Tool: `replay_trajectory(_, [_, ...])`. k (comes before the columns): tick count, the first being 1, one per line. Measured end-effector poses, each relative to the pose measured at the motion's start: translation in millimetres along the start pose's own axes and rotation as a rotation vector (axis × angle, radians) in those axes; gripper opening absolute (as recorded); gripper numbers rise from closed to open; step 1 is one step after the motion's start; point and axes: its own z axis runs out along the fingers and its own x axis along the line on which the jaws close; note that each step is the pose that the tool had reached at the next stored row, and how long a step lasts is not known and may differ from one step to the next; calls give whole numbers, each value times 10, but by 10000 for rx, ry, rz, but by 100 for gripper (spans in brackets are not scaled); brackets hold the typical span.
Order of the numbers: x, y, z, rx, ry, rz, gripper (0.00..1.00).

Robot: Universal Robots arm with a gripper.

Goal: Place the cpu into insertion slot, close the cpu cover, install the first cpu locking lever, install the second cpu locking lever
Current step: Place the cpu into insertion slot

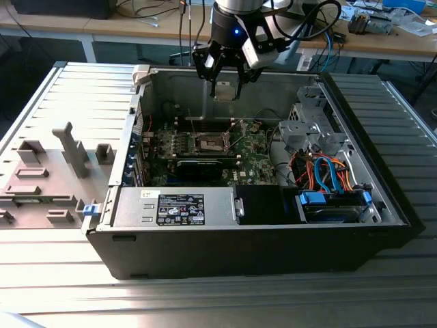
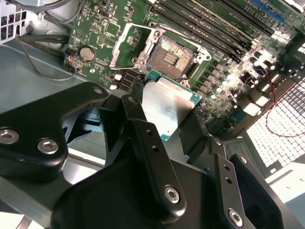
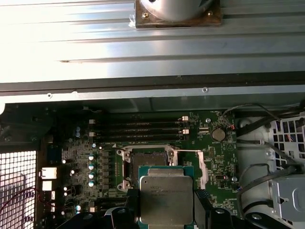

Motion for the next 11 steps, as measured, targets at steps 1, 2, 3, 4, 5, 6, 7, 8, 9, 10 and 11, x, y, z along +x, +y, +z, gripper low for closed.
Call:
replay_trajectory(1, [0, 0, 2, 0, 0, 0, 54])
replay_trajectory(2, [0, 0, 4, 0, 0, 0, 54])
replay_trajectory(3, [0, 0, 7, 0, 0, 1, 54])
replay_trajectory(4, [0, -1, 9, 0, 0, 1, 54])
replay_trajectory(5, [0, -1, 10, 0, 0, 1, 54])
replay_trajectory(6, [0, -1, 13, 0, 0, 0, 54])
replay_trajectory(7, [0, -1, 15, 0, 0, 0, 54])
replay_trajectory(8, [0, -1, 16, 0, 0, 0, 54])
replay_trajectory(9, [0, -2, 19, 0, 0, 0, 54])
replay_trajectory(10, [0, -2, 22, 0, 0, 1, 54])
replay_trajectory(11, [0, -2, 24, 0, 0, 0, 54])
